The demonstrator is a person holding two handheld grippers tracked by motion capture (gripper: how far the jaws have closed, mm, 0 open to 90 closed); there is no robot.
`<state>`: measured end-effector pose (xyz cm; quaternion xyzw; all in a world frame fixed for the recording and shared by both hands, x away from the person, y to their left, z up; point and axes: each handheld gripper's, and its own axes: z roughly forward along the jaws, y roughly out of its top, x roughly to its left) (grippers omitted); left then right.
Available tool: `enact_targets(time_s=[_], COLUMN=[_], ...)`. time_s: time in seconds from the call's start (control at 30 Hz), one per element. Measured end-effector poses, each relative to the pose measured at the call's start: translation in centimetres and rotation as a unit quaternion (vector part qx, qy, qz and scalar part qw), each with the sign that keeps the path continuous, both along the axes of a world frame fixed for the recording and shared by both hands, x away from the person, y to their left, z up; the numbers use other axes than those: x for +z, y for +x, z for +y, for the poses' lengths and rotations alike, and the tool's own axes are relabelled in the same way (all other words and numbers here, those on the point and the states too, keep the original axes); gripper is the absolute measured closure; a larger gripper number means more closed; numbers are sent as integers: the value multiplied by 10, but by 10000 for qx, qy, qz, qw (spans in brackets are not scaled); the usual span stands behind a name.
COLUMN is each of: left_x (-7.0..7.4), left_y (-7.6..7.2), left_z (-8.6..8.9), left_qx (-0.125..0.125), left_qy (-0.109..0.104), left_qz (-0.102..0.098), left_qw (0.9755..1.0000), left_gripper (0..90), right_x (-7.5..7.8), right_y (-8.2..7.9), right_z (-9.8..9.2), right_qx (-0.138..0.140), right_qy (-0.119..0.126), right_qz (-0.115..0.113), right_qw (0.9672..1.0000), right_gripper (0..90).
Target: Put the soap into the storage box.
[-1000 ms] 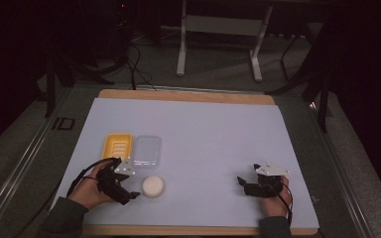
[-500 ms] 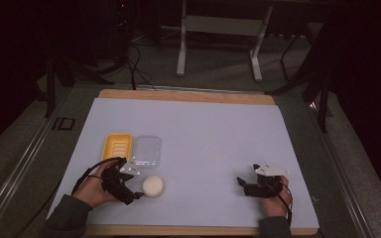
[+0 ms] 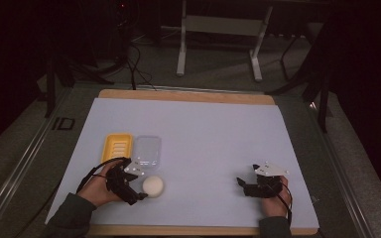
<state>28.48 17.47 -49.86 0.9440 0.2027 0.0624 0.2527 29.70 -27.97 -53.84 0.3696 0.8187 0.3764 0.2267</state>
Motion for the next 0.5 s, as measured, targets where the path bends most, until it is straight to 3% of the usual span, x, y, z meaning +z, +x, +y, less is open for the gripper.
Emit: enact_targets(time_s=[0.5], left_x=[-5], left_y=[0], left_z=[-12], left_qx=[-167], left_qy=[-16], left_qz=[87], left_qw=[9998], left_gripper=[151], right_x=[0], right_y=[0], right_z=[1], right_qx=[32], right_qy=[-24], right_qz=[-5], right_qw=[10000], right_gripper=[185])
